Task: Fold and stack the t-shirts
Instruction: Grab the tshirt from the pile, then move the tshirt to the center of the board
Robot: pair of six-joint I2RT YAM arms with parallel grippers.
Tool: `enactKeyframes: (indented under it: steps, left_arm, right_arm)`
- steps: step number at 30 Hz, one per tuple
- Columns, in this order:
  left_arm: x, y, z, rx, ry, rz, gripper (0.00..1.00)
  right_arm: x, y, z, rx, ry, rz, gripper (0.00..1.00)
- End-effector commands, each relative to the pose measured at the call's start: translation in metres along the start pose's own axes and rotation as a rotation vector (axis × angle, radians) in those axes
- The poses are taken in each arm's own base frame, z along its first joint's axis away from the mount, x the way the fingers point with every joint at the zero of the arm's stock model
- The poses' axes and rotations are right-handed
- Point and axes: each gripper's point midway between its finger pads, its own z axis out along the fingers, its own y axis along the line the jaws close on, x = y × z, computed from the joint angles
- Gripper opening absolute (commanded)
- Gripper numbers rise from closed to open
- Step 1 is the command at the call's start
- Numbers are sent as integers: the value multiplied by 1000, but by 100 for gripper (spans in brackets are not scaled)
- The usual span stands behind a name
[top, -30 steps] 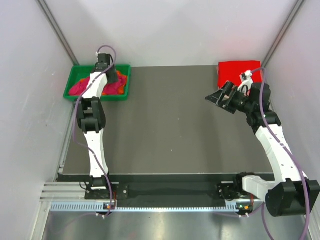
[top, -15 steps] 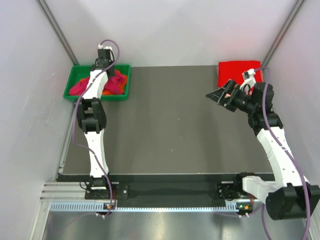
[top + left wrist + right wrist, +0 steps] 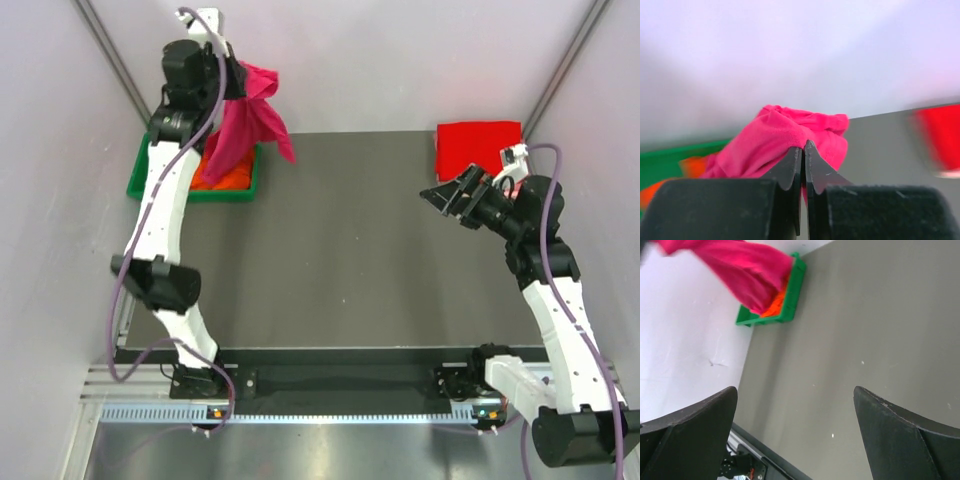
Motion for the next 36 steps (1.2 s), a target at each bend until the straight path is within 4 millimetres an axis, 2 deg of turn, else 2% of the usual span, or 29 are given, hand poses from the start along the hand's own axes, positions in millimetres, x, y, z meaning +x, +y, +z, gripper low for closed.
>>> enactKeyframes:
  steps: [1, 2, 3, 4, 5, 6, 7, 8, 9, 10, 11, 12, 13, 14, 15, 16, 17, 18, 19, 20, 21, 22, 27, 30, 31, 33, 34, 36]
  left_arm:
    - [-88, -88, -87, 415, -216, -194, 0]
    - [-90, -110, -101, 508, -215, -222, 0]
    - [-85, -123, -106, 574, -220, -255, 0]
    - [-91, -144, -136, 695, -205, -312, 0]
    - [-87, -159, -148, 764, -187, -336, 0]
    - [-67, -168, -148, 801, -132, -374, 0]
    - [-71, -181, -170, 886, -136, -398, 0]
    - [-61, -194, -179, 931, -104, -419, 0]
    - [-27, -199, -174, 945, -17, -459, 0]
    - [-23, -203, -189, 981, -18, -475, 0]
    - [-7, -207, -191, 988, 21, -495, 0]
    - [38, -203, -181, 940, 112, -537, 0]
    - [54, -197, -183, 900, 123, -521, 0]
    - [89, -181, -167, 744, 199, -547, 0]
    - [134, -167, -159, 622, 301, -540, 5]
    - [159, -149, -154, 520, 329, -462, 8]
    - [199, -131, -158, 396, 452, -436, 10]
    - [222, -100, -151, 216, 473, -380, 19]
    - [239, -85, -150, 142, 509, -321, 26]
    - [251, -74, -153, 84, 545, -295, 33]
    - [262, -63, -157, 29, 580, -263, 36]
    - [267, -61, -160, 24, 597, -249, 41]
    - [282, -75, -166, 102, 630, -280, 47]
    - [293, -94, -168, 211, 682, -307, 52]
    - [309, -95, -171, 217, 744, -296, 52]
    - [325, -98, -173, 229, 812, -281, 52]
    - [341, -99, -173, 229, 865, -260, 52]
    - [356, -103, -178, 228, 925, -233, 52]
  right_arm:
    - [-8, -8, -4, 76, -23, -3, 100]
    - [-7, -14, -5, 115, -15, 4, 100]
    - [-6, -18, -6, 132, -11, -3, 100]
    - [-4, -20, -5, 143, -2, -1, 100]
    - [-2, -25, -5, 158, 6, 2, 100]
    - [1, -26, -6, 160, 15, -1, 100]
    - [2, -26, -7, 158, 17, -5, 100]
    - [7, -30, -7, 167, 27, 1, 100]
    - [9, -32, -7, 172, 29, -3, 100]
    - [10, -32, -10, 173, 24, -7, 100]
    - [16, -39, -10, 191, 36, -1, 100]
    - [18, -44, -11, 213, 33, -1, 100]
    - [21, -49, -12, 230, 36, 0, 100]
    - [29, -62, -13, 279, 45, 14, 100]
    - [33, -70, -14, 306, 47, 18, 99]
    - [37, -76, -16, 331, 48, 24, 98]
    - [48, -90, -17, 374, 71, 40, 98]
    - [52, -100, -19, 413, 67, 48, 97]
    - [58, -106, -19, 432, 81, 59, 96]
    - [70, -116, -18, 456, 110, 81, 96]
    - [76, -118, -16, 453, 129, 104, 95]
    - [84, -122, -13, 453, 155, 122, 93]
    - [116, -134, 8, 421, 238, 145, 81]
    - [144, -127, 22, 396, 314, 160, 72]
    - [160, -116, 26, 369, 353, 154, 71]
    - [182, -114, 30, 373, 360, 188, 68]
    - [198, -103, 31, 349, 388, 178, 68]
    - [216, -104, 31, 367, 378, 221, 65]
